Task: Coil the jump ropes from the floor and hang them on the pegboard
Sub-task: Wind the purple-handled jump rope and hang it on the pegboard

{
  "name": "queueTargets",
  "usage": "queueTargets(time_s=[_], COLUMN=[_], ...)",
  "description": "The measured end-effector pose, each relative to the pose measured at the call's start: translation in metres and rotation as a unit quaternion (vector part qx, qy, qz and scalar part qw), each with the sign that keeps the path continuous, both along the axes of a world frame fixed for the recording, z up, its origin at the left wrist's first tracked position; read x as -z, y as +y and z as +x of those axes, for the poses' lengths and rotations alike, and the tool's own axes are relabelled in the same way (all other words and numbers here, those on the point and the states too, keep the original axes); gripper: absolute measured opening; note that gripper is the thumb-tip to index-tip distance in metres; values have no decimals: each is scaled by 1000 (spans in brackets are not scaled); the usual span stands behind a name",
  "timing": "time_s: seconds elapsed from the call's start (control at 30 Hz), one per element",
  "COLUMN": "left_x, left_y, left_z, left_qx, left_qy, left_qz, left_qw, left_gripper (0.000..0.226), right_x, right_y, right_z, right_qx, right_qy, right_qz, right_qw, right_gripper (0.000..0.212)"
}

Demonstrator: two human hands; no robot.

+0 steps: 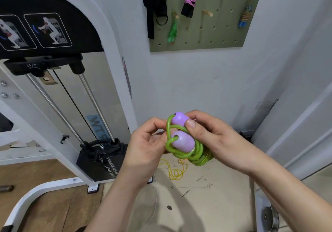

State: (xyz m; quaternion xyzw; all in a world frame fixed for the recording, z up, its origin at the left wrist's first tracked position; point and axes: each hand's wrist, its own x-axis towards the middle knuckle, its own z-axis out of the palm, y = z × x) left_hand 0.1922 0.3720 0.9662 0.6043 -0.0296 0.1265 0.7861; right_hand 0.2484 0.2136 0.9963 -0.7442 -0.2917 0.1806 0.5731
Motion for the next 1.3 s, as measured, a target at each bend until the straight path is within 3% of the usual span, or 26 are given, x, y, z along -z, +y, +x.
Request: queueTargets(time_s=[0.13,0.23,0.4,0.5,0.63,0.73,0.83,0.9,0.97,1.03,1.1,1.23,1.3], left_x=[-1,1,4,2,-5,-1,3,-1,-3,-2,-2,10,14], left_y=[-7,-10,-8,-2,0,4,4,2,1,6,8,6,5], left_z=[0,0,2,7,17,9,-6,-14,-20,-21,-22,-19,-15], left_qx=[-42,-63,-29,-30,-93,-116,-127,-133,-147,-179,-209,-218,-222], left_qy=[38,41,54,47,2,-36,-56,-95,-154,-201,-235,-354,-366], left_qz=[8,4,33,87,53,12,54,105,216,349,446,520,518], left_qw=[998,997,998,995,994,992,989,981,953,898,838,746,740], left_gripper=[21,24,19,15,12,11,13,13,8,10,9,8,11], right_x=[11,14,25,25,12,2,-5,-12,-16,-16,-9,13,14], right_y=[1,6,12,13,9,3,-4,-5,-6,-6,-1,9,11], right_z=[-6,-10,-7,-2,1,1,5,7,11,12,10,3,-2], right_qx=[-27,46,116,127,86,20,-90,-97,-84,-61,-63,-58,-54], right_qy=[77,85,37,20,-65,-30,26,83,91,86,175,370,409], right_qz=[4,55,124,110,35,14,-35,-40,-52,-99,-100,106,192], right_qw=[997,994,985,986,994,999,995,991,991,990,977,921,890], right_gripper=[33,34,44,47,40,42,35,31,33,43,57,71,74])
